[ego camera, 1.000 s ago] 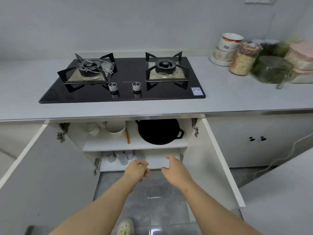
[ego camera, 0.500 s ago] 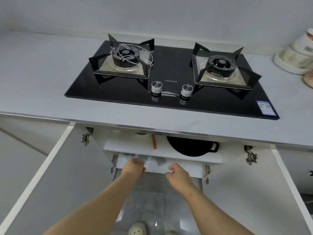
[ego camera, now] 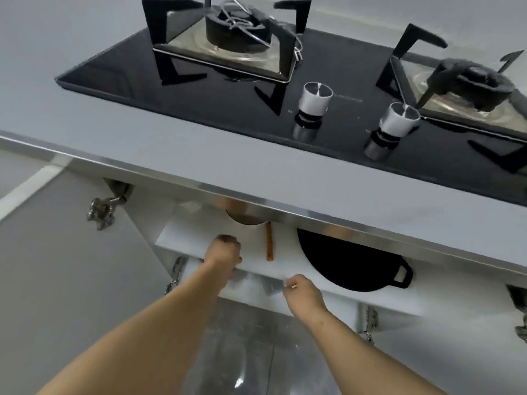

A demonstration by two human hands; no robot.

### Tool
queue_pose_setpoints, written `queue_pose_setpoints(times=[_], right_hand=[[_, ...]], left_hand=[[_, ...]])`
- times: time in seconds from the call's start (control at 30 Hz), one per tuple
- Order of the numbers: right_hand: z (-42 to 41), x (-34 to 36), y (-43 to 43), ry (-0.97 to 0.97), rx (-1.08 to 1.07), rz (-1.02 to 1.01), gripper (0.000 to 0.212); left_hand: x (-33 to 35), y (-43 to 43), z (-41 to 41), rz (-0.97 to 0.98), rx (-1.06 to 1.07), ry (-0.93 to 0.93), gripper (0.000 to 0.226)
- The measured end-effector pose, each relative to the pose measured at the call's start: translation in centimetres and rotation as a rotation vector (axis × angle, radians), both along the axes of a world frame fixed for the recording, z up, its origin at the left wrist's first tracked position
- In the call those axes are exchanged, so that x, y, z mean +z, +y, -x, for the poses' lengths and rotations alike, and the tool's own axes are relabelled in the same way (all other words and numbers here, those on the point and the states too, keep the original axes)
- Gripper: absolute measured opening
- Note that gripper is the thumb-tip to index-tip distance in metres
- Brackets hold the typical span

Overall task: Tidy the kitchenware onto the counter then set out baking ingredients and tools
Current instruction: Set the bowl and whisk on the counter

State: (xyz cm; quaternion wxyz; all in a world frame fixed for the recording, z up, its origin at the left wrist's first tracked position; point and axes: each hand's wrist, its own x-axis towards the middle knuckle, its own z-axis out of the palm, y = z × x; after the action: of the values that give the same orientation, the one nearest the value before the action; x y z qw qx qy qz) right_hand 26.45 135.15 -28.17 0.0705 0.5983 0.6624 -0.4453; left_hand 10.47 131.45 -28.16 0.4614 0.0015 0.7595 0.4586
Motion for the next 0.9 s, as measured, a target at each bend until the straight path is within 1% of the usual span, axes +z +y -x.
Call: queue_pose_setpoints(times=[0.03, 0.07, 0.13, 0.17, 0.23, 0.33, 0.4, 0.43, 0.5, 0.6, 0.7, 0.73, 0.8, 0.83, 0.9], right_hand=[[0.9, -1.3, 0.8, 0.006, 0.006, -0.029, 0.027], [2.0, -2.9, 1.7, 0.019, 0.010, -0.061, 0.029], [3.7, -4.9, 3.5, 0.018, 0.017, -0.118, 0.033], [4.7, -6.2, 4.4, 0.010, 0.029, -0.151, 0.034], [6.3, -7.7, 5.5, -0.020, 0.038, -0.183, 0.037], [8.3, -10.1, 6.6, -0.027, 0.010, -0.171, 0.045], [9.0, -11.1, 7.1, -0.049, 0.037, -0.189, 0.042], [9.3, -11.5, 7.3, -0.071, 0.053, -0.207, 0.039], [9.4, -11.6, 7.6, -0.098, 0.073, -0.221, 0.035], [8.6, -11.2, 7.6, -0.109, 0.096, -0.135, 0.038], [7.0, -10.0, 6.0, -0.032, 0.089, -0.071, 0.040], [6.5, -9.3, 5.4, 0.020, 0.044, -0.054, 0.038], [5.2, -7.9, 3.7, 0.137, -0.077, 0.008, 0.023], [4.5, -7.2, 2.9, 0.162, -0.108, 0.044, 0.016], [3.3, -4.8, 1.2, 0.148, -0.088, 0.096, 0.014]], left_hand=[[-1.1, 0.9, 0.5, -0.007, 0.005, 0.020, 0.011], [-2.7, 1.9, 1.2, -0.027, 0.016, 0.052, 0.017], [-5.0, 3.8, 2.4, -0.062, 0.012, 0.076, 0.041], [-6.3, 4.8, 3.0, -0.090, 0.012, 0.087, 0.046], [-7.7, 6.3, 3.6, -0.127, 0.025, 0.070, 0.044], [-9.7, 7.9, 4.8, -0.182, 0.121, 0.004, 0.035], [-10.2, 8.5, 5.0, -0.223, 0.152, -0.035, 0.026], [-10.4, 8.7, 5.0, -0.244, 0.158, -0.044, 0.026], [-10.5, 8.9, 5.1, -0.296, 0.168, -0.046, 0.034], [-10.0, 8.0, 4.6, -0.307, 0.222, -0.080, 0.035], [-8.7, 5.2, 3.4, -0.271, 0.237, -0.107, 0.032], [-8.1, 4.1, 3.1, -0.263, 0.232, -0.110, 0.034], [-6.7, 1.9, 2.3, -0.213, 0.208, -0.105, 0.035], [-6.1, 0.9, 2.0, -0.179, 0.208, -0.089, 0.033], [-3.3, -1.2, 1.1, -0.099, 0.248, -0.090, 0.027]])
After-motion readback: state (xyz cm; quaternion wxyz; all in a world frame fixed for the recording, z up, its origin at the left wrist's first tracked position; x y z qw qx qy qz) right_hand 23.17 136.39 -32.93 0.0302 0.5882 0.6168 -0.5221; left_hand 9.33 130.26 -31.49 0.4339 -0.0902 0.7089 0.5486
